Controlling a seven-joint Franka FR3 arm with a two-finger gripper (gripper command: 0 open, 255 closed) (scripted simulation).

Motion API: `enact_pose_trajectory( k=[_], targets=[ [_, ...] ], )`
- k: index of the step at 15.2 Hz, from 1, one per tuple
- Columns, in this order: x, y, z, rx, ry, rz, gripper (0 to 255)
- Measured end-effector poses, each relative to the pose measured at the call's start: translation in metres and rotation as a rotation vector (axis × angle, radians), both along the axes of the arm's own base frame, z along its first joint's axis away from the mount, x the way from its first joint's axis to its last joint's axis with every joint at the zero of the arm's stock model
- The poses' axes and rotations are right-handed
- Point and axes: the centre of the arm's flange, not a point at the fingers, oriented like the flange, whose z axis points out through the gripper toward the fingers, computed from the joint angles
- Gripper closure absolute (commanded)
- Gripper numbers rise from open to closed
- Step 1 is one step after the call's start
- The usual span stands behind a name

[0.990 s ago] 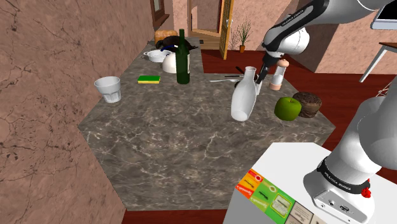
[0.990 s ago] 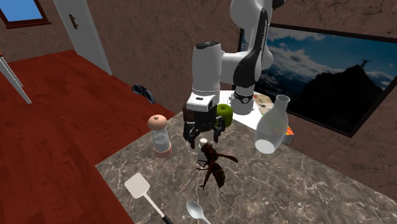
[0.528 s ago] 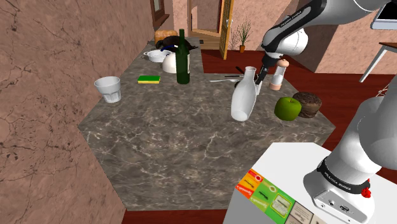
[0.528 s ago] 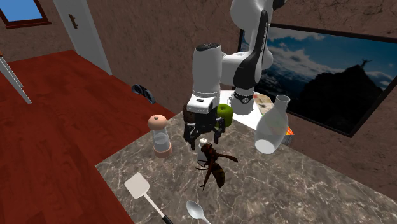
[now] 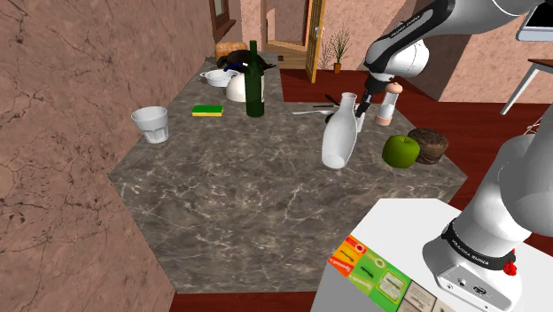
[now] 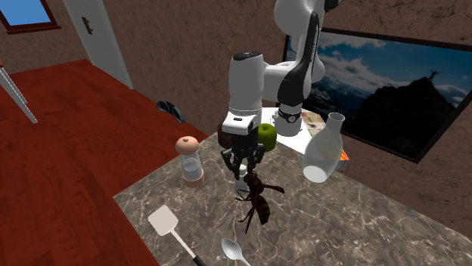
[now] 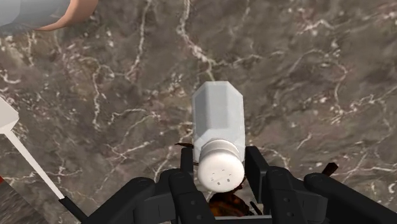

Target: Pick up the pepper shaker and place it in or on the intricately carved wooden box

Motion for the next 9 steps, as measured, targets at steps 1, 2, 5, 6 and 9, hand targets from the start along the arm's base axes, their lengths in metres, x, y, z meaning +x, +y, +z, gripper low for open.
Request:
enact_pose_trajectory(
  k=[1,2,5,6,9],
  targets=[
    [0.0,0.0,0.0,0.0,0.0,0.0,255],
    [0.0,0.0,0.0,0.0,0.0,0.0,255],
    [0.001,-0.001,0.011,0.0,0.0,0.0,255],
    [0.0,0.0,0.017,0.001,0.0,0.0,255],
    [0.0,0.0,0.033,0.0,0.0,0.0,255]
  ],
)
